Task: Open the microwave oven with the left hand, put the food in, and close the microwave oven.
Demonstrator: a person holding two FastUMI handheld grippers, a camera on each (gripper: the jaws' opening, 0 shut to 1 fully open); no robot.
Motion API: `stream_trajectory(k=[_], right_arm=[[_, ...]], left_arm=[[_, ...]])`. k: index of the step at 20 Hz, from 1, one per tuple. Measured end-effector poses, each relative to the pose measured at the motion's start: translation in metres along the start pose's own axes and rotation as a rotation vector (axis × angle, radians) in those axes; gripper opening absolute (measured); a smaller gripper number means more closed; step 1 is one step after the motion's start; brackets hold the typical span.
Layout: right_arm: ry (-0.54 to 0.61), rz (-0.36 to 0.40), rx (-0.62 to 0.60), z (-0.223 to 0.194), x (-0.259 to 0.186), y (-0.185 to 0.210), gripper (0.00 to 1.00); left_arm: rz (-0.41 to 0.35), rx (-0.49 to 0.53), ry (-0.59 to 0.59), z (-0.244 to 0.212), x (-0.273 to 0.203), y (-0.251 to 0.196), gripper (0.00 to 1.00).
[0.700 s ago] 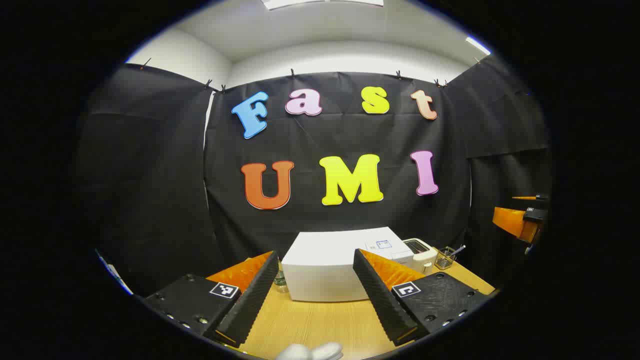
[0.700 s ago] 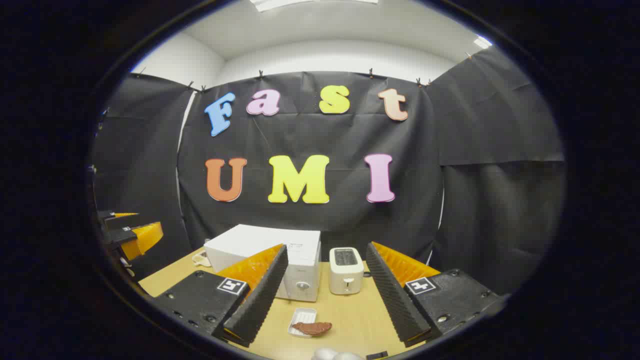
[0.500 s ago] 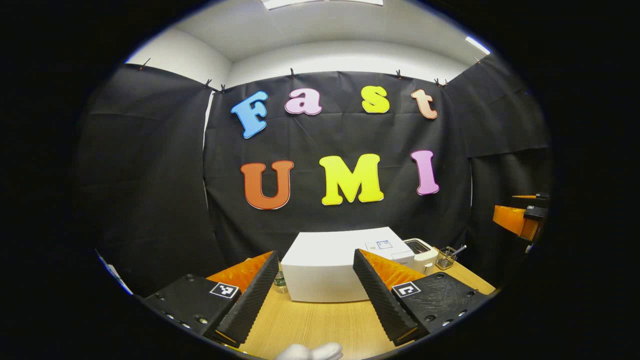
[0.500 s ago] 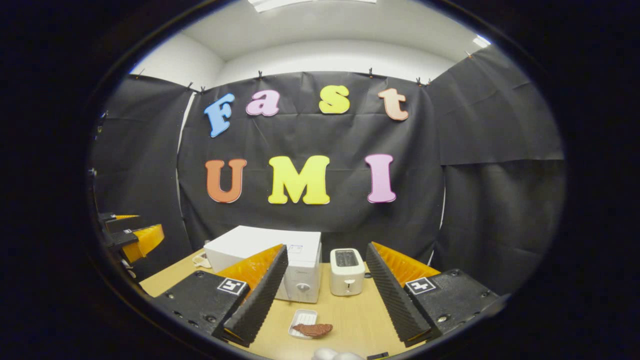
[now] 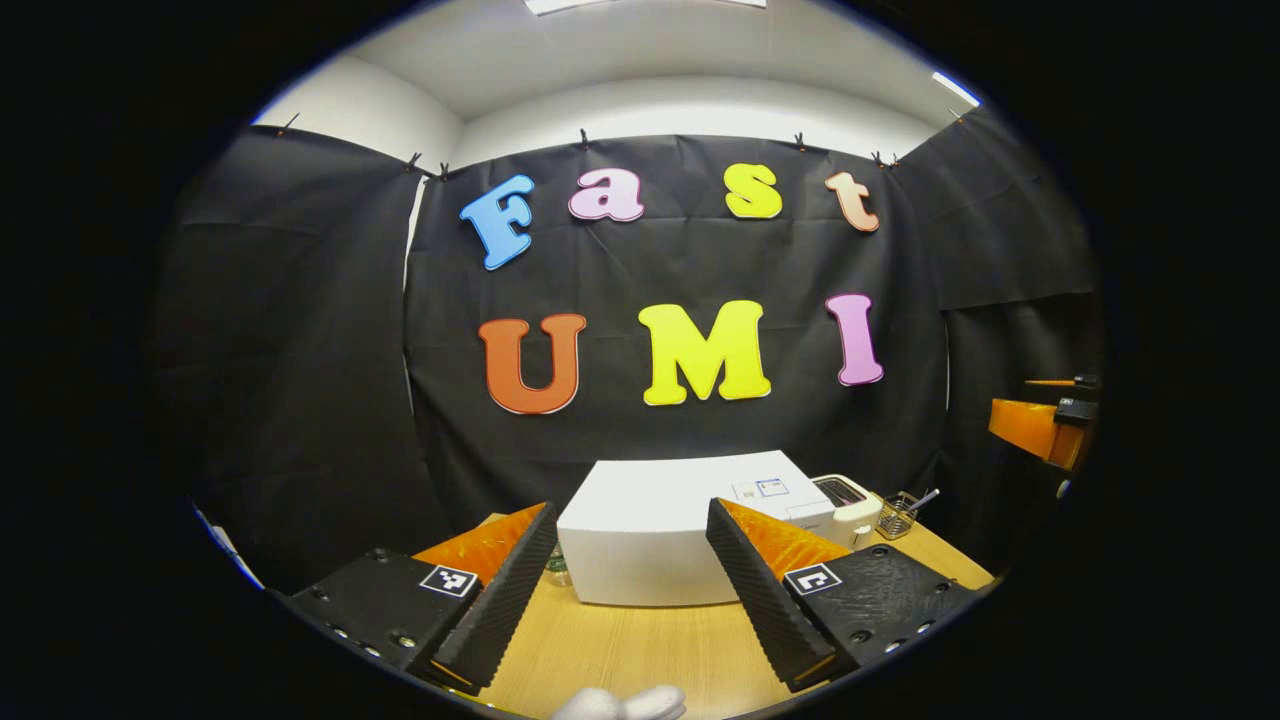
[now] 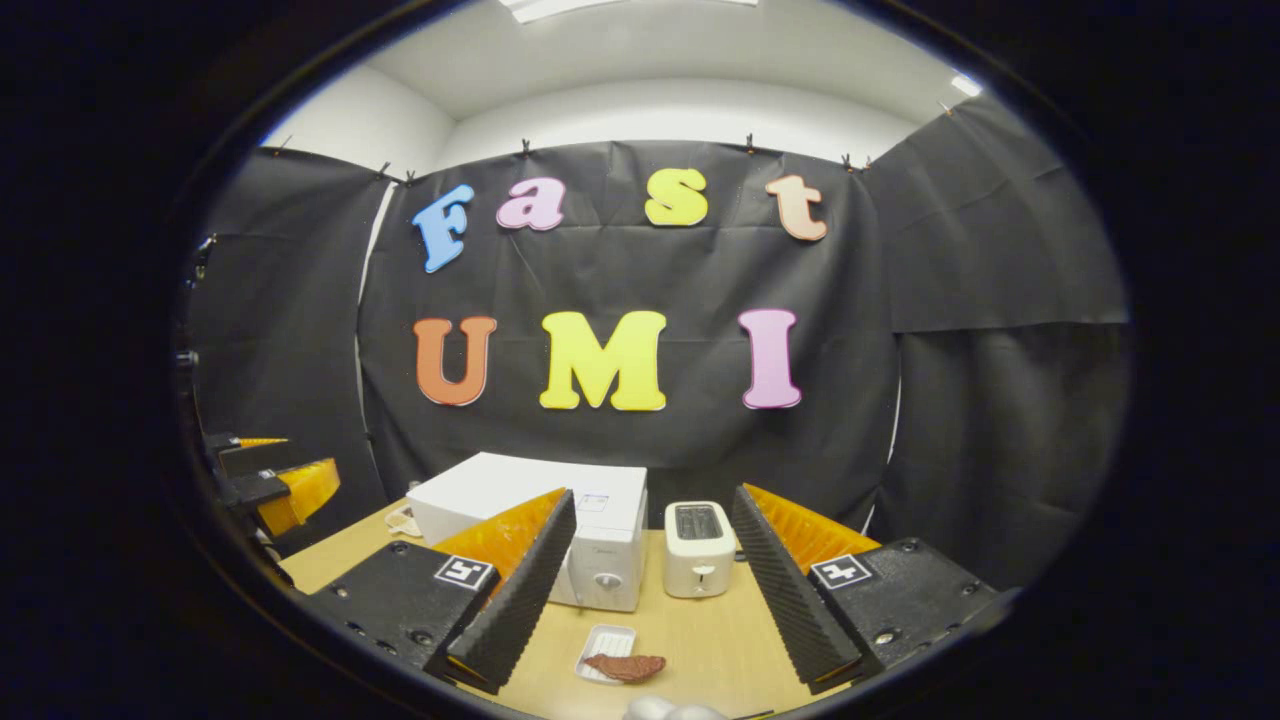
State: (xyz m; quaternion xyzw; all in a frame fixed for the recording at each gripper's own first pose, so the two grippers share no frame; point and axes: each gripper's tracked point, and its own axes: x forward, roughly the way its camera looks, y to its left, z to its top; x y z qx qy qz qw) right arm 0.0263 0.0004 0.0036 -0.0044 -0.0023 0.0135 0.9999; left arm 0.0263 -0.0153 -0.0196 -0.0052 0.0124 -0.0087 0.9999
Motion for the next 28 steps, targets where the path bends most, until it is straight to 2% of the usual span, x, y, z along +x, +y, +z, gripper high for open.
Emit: stream_trajectory(k=[2, 4, 5, 6, 7, 8, 9, 10, 11, 12, 14, 15, 16, 17, 18, 19, 20, 21, 22, 23, 26, 27, 28], right_arm=[[-0.012, 0.030, 0.026, 0.002, 0.001, 0.004, 1.00], [-0.019, 0.013, 0.019, 0.004, 0.004, -0.007, 1.00], [-0.015, 0.003, 0.008, 0.003, 0.004, -0.012, 0.92], [-0.012, -0.007, 0.005, 0.005, 0.004, -0.018, 1.00], [-0.010, -0.018, 0.005, 0.007, 0.002, -0.023, 0.92], [-0.010, -0.029, 0.008, 0.010, 0.002, -0.029, 1.00], [-0.001, -0.044, 0.004, 0.009, 0.002, -0.035, 1.00], [0.004, -0.054, -0.001, 0.010, 0.001, -0.040, 0.92], [0.013, -0.069, -0.010, 0.010, 0.001, -0.045, 0.92], [0.015, -0.080, -0.019, 0.012, -0.001, -0.050, 1.00], [0.028, -0.101, -0.048, 0.011, -0.004, -0.058, 1.00], [0.035, -0.112, -0.064, 0.009, -0.006, -0.061, 0.92], [0.039, -0.120, -0.076, 0.008, -0.007, -0.064, 1.00], [0.049, -0.127, -0.088, 0.006, -0.007, -0.067, 1.00], [0.063, -0.133, -0.096, 0.003, -0.009, -0.071, 0.92], [0.078, -0.139, -0.104, -0.001, -0.011, -0.073, 0.92], [0.082, -0.154, -0.108, -0.003, -0.011, -0.079, 1.00], [0.079, -0.169, -0.109, -0.002, -0.012, -0.085, 1.00], [0.075, -0.183, -0.107, -0.002, -0.012, -0.091, 0.95], [0.080, -0.192, -0.105, -0.005, -0.012, -0.093, 1.00], [0.106, -0.209, -0.095, -0.014, -0.013, -0.103, 1.00], [0.109, -0.214, -0.096, -0.016, -0.014, -0.106, 0.96], [0.110, -0.219, -0.099, -0.016, -0.015, -0.108, 1.00]], left_arm=[[-0.020, -0.002, 0.007, -0.011, 0.008, -0.011, 0.96], [-0.041, 0.000, 0.006, -0.024, 0.018, -0.024, 0.96], [-0.055, -0.005, 0.008, -0.033, 0.023, -0.034, 0.95], [-0.069, -0.008, 0.018, -0.043, 0.029, -0.044, 0.95], [-0.082, -0.010, 0.021, -0.054, 0.036, -0.055, 0.95], [-0.096, -0.015, 0.020, -0.065, 0.042, -0.066, 0.96], [-0.112, -0.016, 0.027, -0.076, 0.051, -0.079, 0.96], [-0.129, -0.012, 0.036, -0.091, 0.059, -0.091, 0.95], [-0.141, -0.007, 0.047, -0.105, 0.065, -0.103, 0.95], [-0.156, -0.001, 0.057, -0.118, 0.076, -0.116, 0.96], [-0.177, -0.001, 0.077, -0.140, 0.093, -0.138, 0.96], [-0.177, 0.002, 0.090, -0.153, 0.104, -0.146, 0.96], [-0.174, 0.002, 0.098, -0.163, 0.115, -0.152, 0.96], [-0.172, 0.008, 0.111, -0.172, 0.125, -0.157, 0.96], [-0.173, -0.001, 0.119, -0.180, 0.135, -0.162, 0.95], [-0.172, -0.003, 0.122, -0.185, 0.146, -0.168, 0.96], [-0.169, 0.002, 0.122, -0.189, 0.156, -0.170, 0.96], [-0.164, 0.004, 0.123, -0.195, 0.165, -0.172, 0.96], [-0.164, 0.004, 0.128, -0.200, 0.174, -0.176, 0.96], [-0.161, 0.001, 0.134, -0.206, 0.180, -0.178, 0.96], [-0.151, 0.024, 0.157, -0.219, 0.195, -0.182, 0.96], [-0.158, 0.026, 0.162, -0.222, 0.200, -0.185, 0.96], [-0.169, 0.021, 0.169, -0.224, 0.202, -0.189, 0.96]])
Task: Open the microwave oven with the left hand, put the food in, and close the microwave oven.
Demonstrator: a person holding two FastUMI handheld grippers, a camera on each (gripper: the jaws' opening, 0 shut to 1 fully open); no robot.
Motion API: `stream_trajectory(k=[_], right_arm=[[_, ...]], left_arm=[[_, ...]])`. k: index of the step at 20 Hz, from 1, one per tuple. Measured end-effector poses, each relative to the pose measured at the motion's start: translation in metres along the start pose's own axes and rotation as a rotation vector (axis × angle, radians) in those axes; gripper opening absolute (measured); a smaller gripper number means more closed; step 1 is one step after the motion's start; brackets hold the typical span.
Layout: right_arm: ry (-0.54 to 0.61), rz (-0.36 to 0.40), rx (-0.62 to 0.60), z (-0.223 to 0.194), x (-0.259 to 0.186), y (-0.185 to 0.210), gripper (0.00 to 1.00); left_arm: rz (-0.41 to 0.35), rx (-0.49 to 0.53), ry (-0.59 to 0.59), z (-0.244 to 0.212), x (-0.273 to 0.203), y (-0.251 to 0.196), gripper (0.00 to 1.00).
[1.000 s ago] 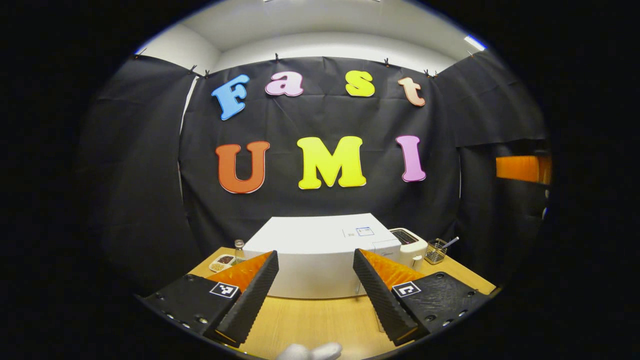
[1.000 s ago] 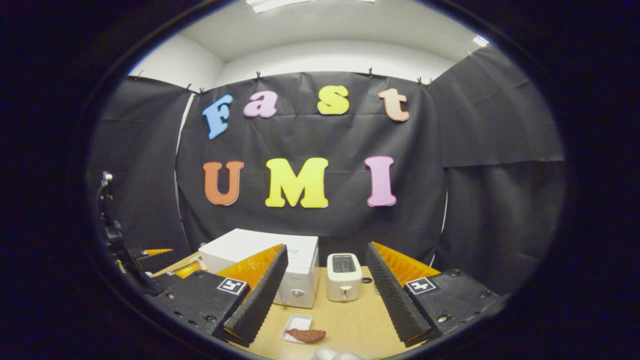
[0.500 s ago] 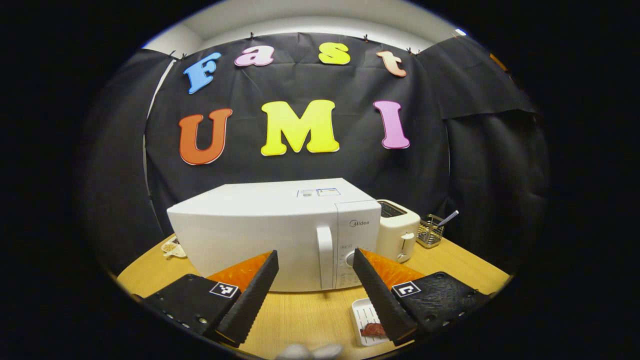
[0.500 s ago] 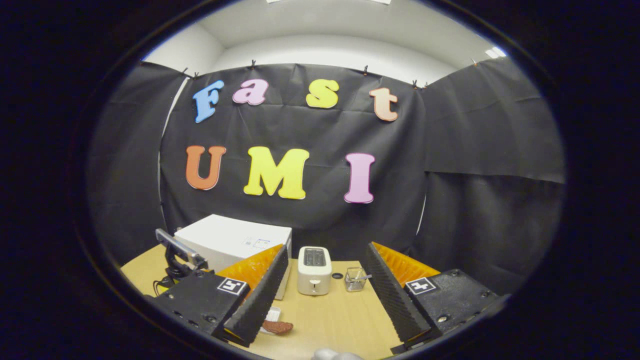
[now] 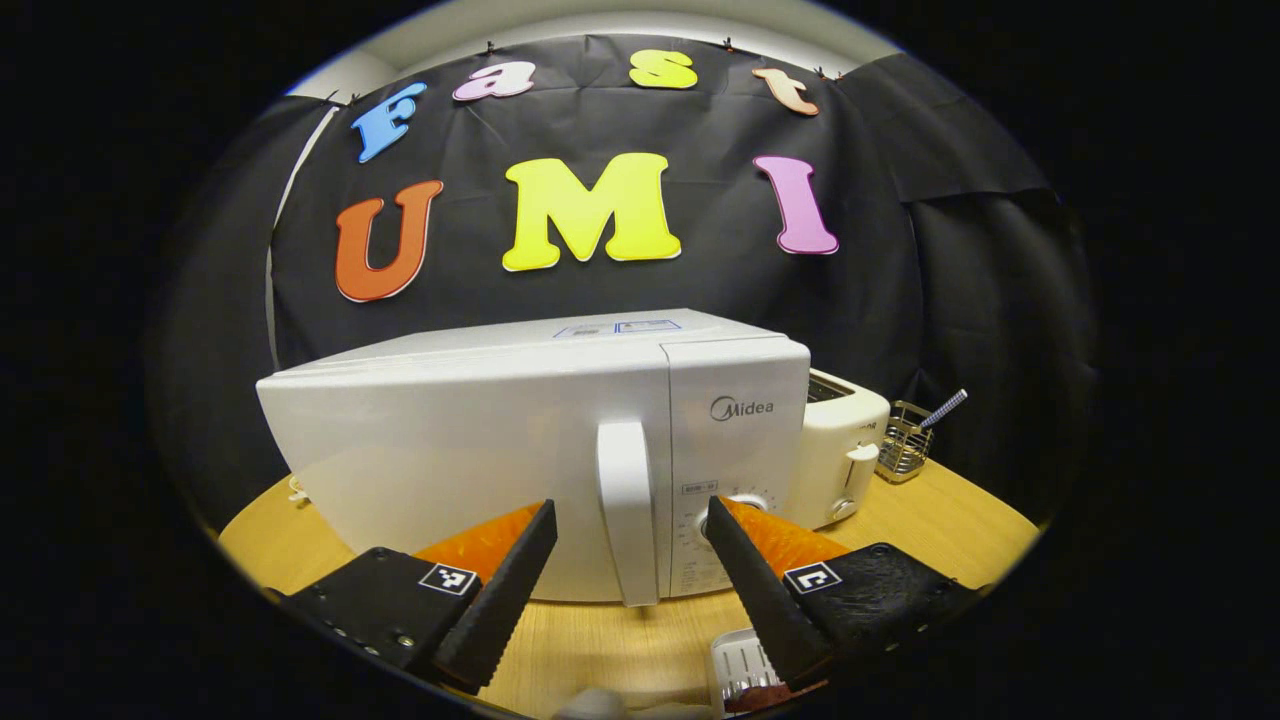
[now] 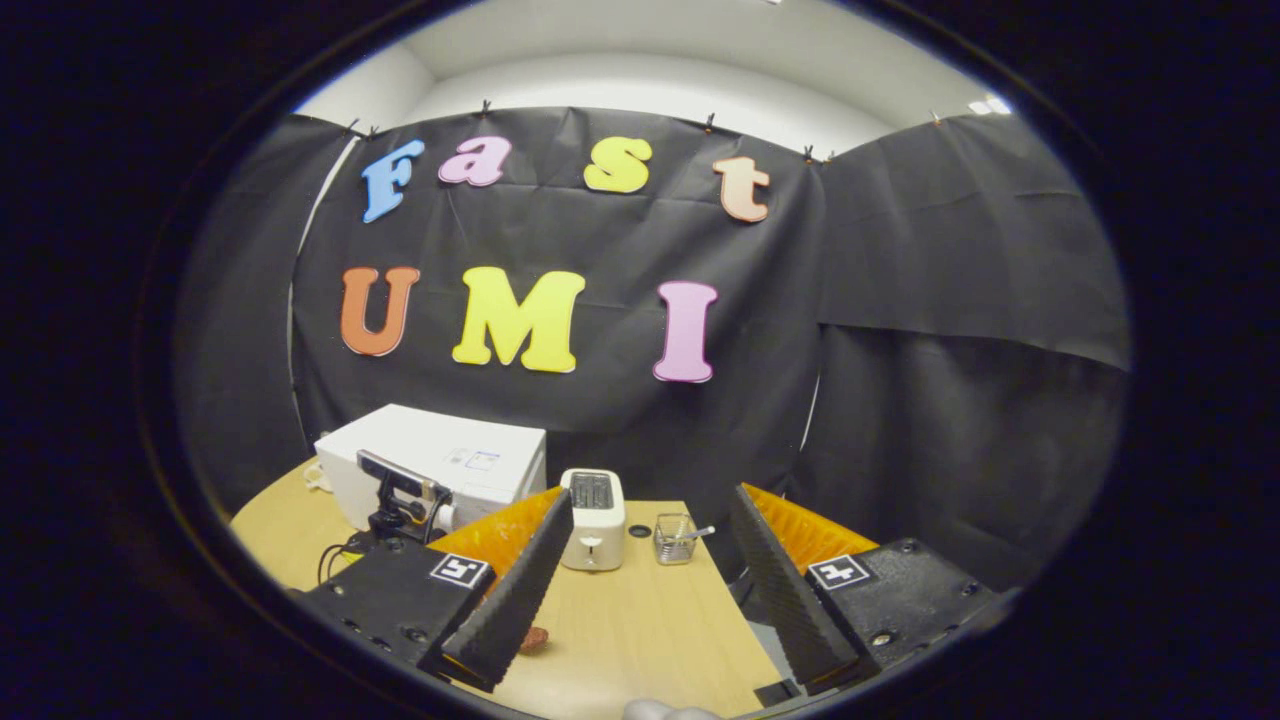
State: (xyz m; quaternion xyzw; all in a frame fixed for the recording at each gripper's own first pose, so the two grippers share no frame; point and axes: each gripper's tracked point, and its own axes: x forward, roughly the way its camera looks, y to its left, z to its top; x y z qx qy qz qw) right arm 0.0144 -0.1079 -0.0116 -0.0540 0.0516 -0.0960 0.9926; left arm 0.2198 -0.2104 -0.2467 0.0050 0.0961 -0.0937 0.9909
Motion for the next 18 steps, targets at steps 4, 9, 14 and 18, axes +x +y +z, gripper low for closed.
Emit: stream_trajectory(k=[4, 9, 14, 18], right_arm=[[0.011, -0.003, 0.001, -0.0033, 0.0019, -0.0043, 1.00], [-0.005, 0.007, -0.018, -0.0001, 0.0011, -0.0051, 0.95], [0.011, 0.013, -0.008, -0.0066, -0.0014, -0.0050, 1.00], [0.017, 0.012, -0.015, -0.0080, -0.0059, -0.0074, 1.00]], left_arm=[[-0.018, -0.022, -0.010, 0.0062, 0.0073, -0.0010, 0.79], [-0.006, -0.075, -0.005, 0.0048, 0.0048, 0.0043, 0.29], [-0.010, -0.079, 0.000, 0.0034, 0.0039, 0.0061, 0.14], [-0.022, -0.070, 0.024, -0.0021, 0.0022, 0.0067, 0.14]])
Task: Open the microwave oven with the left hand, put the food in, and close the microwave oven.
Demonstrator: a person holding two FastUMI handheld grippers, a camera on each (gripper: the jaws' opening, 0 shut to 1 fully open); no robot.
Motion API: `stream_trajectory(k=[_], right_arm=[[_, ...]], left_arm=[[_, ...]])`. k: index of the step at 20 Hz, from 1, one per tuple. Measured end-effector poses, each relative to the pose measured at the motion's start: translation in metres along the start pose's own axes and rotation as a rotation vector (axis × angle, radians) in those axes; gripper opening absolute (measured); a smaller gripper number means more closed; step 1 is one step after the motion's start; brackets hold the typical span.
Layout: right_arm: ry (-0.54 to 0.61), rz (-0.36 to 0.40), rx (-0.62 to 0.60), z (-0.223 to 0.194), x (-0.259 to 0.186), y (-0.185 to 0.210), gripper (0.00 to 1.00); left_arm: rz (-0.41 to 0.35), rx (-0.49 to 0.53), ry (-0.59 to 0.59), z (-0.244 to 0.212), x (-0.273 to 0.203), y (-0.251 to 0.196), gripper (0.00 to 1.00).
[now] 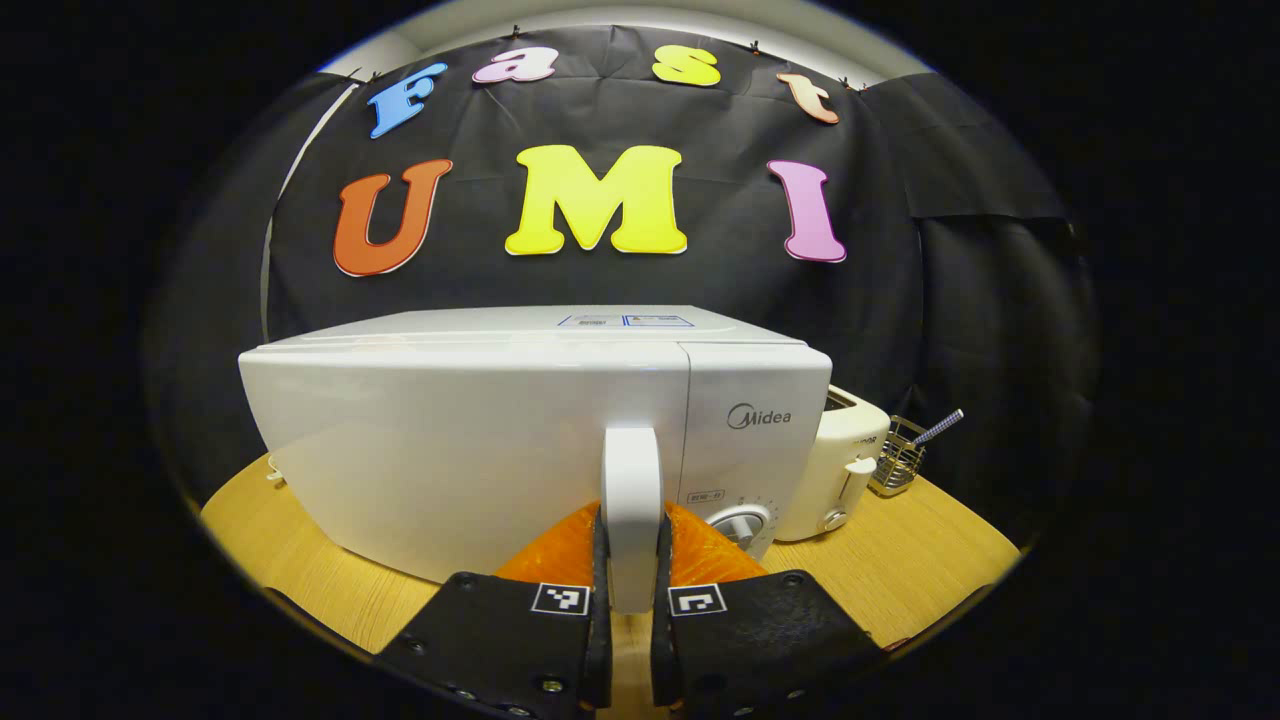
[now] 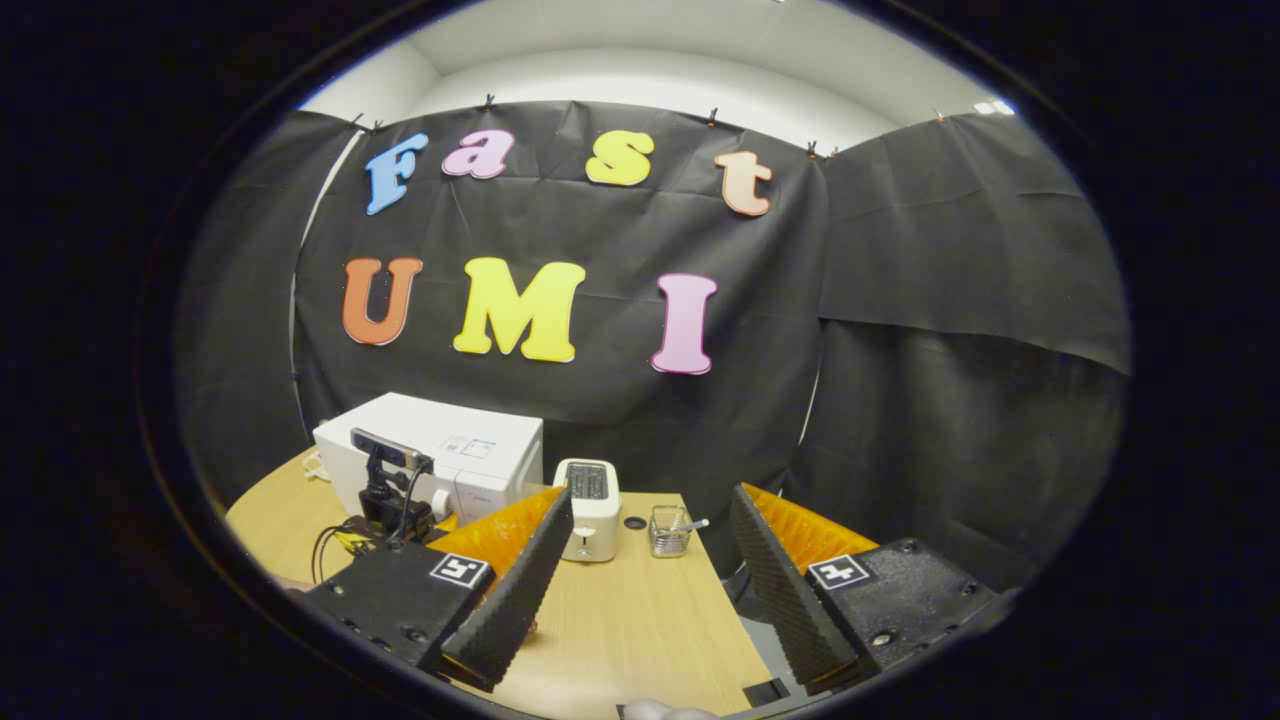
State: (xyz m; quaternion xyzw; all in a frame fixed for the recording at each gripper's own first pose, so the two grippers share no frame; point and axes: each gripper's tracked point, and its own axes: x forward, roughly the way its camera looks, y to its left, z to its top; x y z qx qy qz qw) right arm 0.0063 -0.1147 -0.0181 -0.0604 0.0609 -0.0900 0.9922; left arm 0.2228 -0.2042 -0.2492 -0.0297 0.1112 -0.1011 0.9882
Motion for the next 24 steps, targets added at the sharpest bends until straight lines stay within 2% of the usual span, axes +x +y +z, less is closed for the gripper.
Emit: stream_trajectory(k=[2, 5, 6, 7, 8, 9, 10, 12, 15, 20, 23, 24], right_arm=[[0.000, 0.006, -0.005, 0.000, -0.001, 0.002, 1.00], [0.000, 0.017, -0.010, -0.002, -0.002, 0.006, 1.00], [0.002, 0.027, -0.015, -0.003, -0.002, 0.010, 0.95], [0.004, 0.040, -0.018, -0.005, -0.003, 0.015, 1.00], [0.002, 0.051, -0.018, -0.005, -0.004, 0.019, 0.96], [0.007, 0.063, -0.016, -0.008, -0.004, 0.025, 0.96], [0.012, 0.078, -0.011, -0.011, -0.005, 0.031, 1.00], [0.028, 0.112, -0.002, -0.014, -0.009, 0.045, 1.00], [0.025, 0.153, 0.001, -0.011, -0.019, 0.062, 1.00], [0.005, 0.212, -0.001, -0.005, -0.033, 0.097, 1.00], [0.006, 0.256, 0.002, -0.007, -0.044, 0.123, 1.00], [0.008, 0.266, 0.002, -0.007, -0.047, 0.132, 0.96]], left_arm=[[-0.010, 0.002, 0.003, 0.001, -0.003, -0.001, 0.12], [-0.018, 0.029, -0.002, -0.009, -0.035, 0.002, 0.12], [-0.024, 0.035, -0.009, -0.011, -0.047, 0.005, 0.12], [-0.035, 0.039, 0.009, -0.016, -0.061, 0.009, 0.12], [-0.052, 0.025, 0.023, -0.020, -0.075, 0.013, 0.12], [-0.069, 0.007, 0.041, -0.023, -0.090, 0.017, 0.11], [-0.078, 0.006, 0.047, -0.027, -0.103, 0.022, 0.11], [-0.080, 0.048, 0.039, -0.030, -0.126, 0.033, 0.11], [-0.072, 0.027, 0.072, -0.041, -0.157, 0.056, 0.11], [-0.006, 0.040, 0.096, -0.052, -0.202, 0.100, 0.11], [0.058, 0.039, 0.114, -0.059, -0.226, 0.138, 0.12], [0.085, 0.037, 0.116, -0.060, -0.236, 0.153, 0.12]])
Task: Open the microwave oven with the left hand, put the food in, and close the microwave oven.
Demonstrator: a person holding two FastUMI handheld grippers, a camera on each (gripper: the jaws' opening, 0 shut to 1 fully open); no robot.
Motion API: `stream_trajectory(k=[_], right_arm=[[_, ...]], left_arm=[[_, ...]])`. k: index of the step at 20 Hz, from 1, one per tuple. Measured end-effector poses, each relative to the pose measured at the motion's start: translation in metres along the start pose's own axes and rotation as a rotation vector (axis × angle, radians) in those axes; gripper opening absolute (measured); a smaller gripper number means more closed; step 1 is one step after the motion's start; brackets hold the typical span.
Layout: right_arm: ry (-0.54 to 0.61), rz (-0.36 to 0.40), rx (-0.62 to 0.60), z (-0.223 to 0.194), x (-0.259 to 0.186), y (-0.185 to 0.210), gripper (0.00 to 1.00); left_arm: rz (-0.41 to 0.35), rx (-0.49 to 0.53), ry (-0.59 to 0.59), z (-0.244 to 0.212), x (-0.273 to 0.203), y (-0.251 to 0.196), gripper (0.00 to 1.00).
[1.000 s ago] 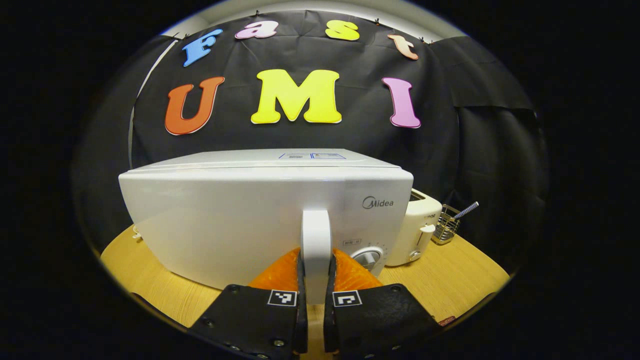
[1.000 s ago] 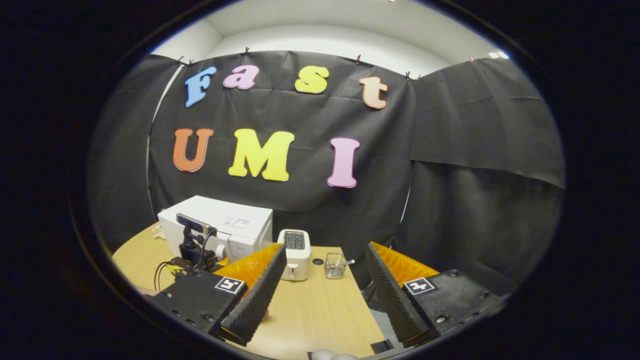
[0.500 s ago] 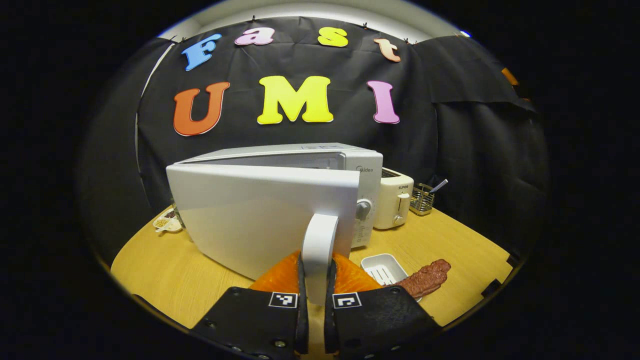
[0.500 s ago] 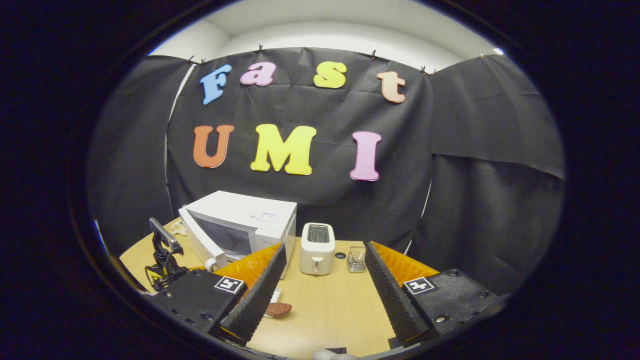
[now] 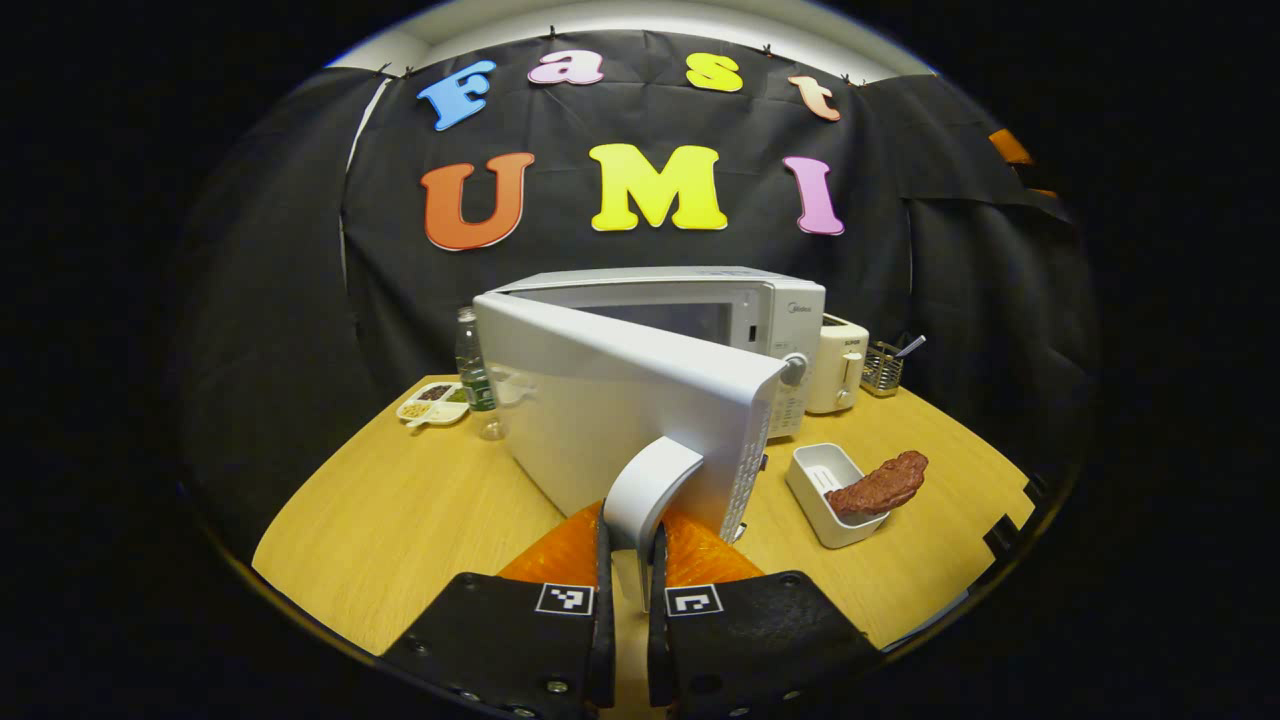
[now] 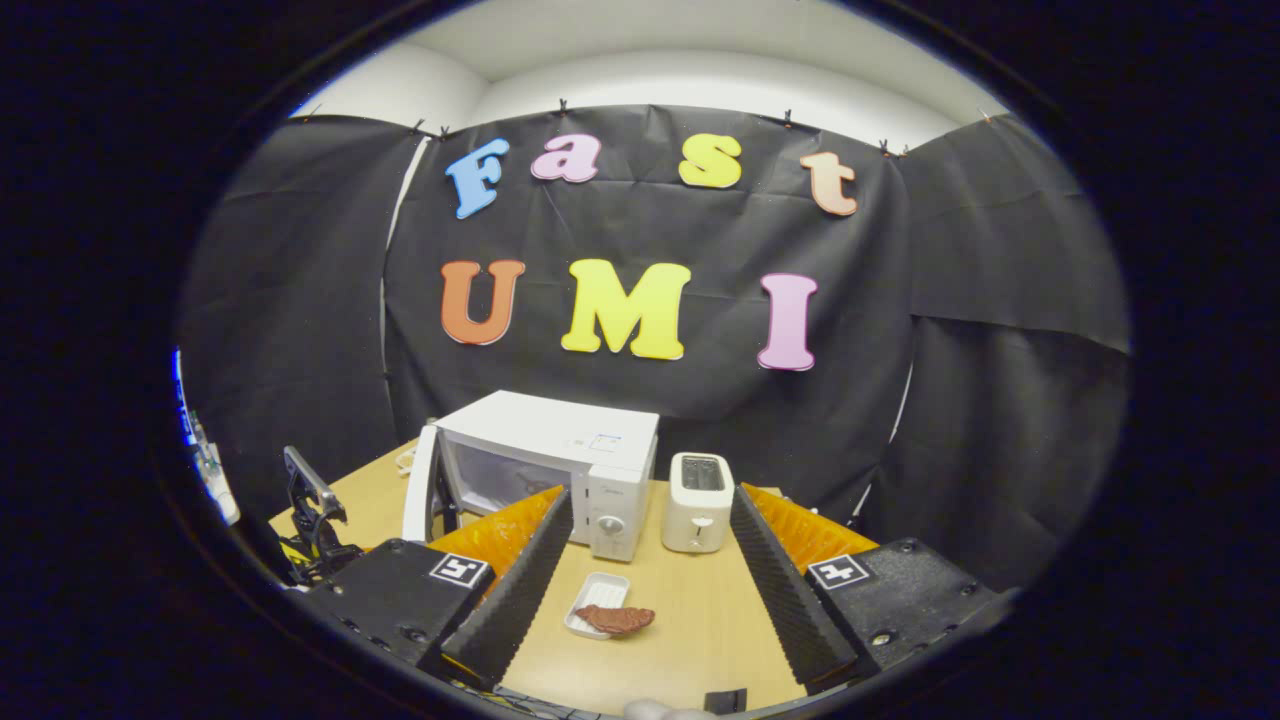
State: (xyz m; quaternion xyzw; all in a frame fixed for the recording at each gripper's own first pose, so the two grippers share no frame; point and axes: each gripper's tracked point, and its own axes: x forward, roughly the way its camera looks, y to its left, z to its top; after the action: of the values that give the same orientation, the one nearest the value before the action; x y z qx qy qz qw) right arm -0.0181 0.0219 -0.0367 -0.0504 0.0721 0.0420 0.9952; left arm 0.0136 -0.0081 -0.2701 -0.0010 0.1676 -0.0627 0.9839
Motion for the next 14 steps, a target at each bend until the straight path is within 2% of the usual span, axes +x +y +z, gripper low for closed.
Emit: stream_trajectory(k=[3, 5, 8, 9, 10, 11, 12, 13, 14], right_arm=[[0.004, 0.030, -0.008, -0.004, -0.002, 0.022, 1.00], [0.000, 0.043, -0.015, -0.003, -0.002, 0.035, 1.00], [-0.005, 0.056, -0.025, -0.001, -0.003, 0.048, 1.00], [-0.004, 0.058, -0.030, -0.002, -0.004, 0.051, 0.96], [-0.002, 0.058, -0.034, -0.003, -0.004, 0.053, 1.00], [0.003, 0.059, -0.036, -0.006, -0.005, 0.056, 1.00], [0.009, 0.062, -0.037, -0.008, -0.006, 0.058, 0.96], [0.013, 0.064, -0.038, -0.011, -0.006, 0.061, 0.96], [0.019, 0.066, -0.041, -0.013, -0.006, 0.063, 1.00]], left_arm=[[0.070, 0.014, -0.004, -0.008, -0.015, 0.038, 0.12], [0.084, -0.007, 0.003, -0.013, -0.021, 0.057, 0.15], [0.073, -0.042, 0.019, -0.015, -0.026, 0.072, 0.16], [0.068, -0.048, 0.025, -0.017, -0.027, 0.076, 0.16], [0.067, -0.063, 0.025, -0.016, -0.029, 0.082, 0.17], [0.060, -0.076, 0.030, -0.018, -0.030, 0.085, 0.20], [0.052, -0.086, 0.035, -0.018, -0.032, 0.089, 0.20], [0.053, -0.096, 0.030, -0.018, -0.034, 0.095, 0.20], [0.047, -0.111, 0.039, -0.020, -0.035, 0.101, 0.23]])
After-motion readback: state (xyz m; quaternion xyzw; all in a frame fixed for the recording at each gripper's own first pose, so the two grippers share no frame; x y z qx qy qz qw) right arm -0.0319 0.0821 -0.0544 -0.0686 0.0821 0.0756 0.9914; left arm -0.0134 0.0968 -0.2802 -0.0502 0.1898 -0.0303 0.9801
